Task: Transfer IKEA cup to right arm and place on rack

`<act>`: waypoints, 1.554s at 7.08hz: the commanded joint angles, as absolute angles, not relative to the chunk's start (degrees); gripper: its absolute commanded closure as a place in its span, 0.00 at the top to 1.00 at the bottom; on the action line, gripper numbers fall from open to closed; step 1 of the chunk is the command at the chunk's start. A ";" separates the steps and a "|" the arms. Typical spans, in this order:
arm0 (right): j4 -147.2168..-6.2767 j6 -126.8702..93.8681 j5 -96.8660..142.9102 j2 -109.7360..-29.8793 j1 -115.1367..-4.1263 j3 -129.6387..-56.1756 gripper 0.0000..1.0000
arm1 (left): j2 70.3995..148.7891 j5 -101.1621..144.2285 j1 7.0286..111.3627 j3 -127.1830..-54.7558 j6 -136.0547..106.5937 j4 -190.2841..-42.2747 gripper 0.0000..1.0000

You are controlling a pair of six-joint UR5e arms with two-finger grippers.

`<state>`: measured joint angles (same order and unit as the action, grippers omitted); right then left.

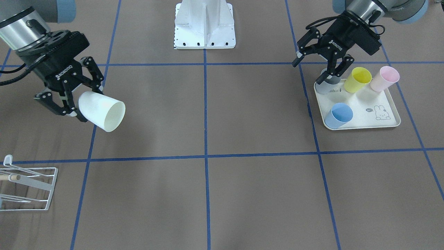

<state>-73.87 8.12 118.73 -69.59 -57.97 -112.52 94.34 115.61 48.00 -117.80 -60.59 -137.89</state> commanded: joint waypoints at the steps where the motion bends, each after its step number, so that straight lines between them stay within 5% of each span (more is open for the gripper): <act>1: -80.85 29.51 114.65 -69.52 -63.79 -108.75 0.00 | 94.04 115.58 48.08 -118.04 -60.29 -137.99 1.00; 6: -82.88 75.16 89.80 -64.52 -68.03 -95.74 0.00 | 93.96 115.22 47.64 -118.04 -60.91 -138.25 1.00; 11: -82.27 76.12 79.81 -65.39 -61.97 -90.54 0.13 | 93.96 115.31 47.64 -117.95 -61.00 -138.34 1.00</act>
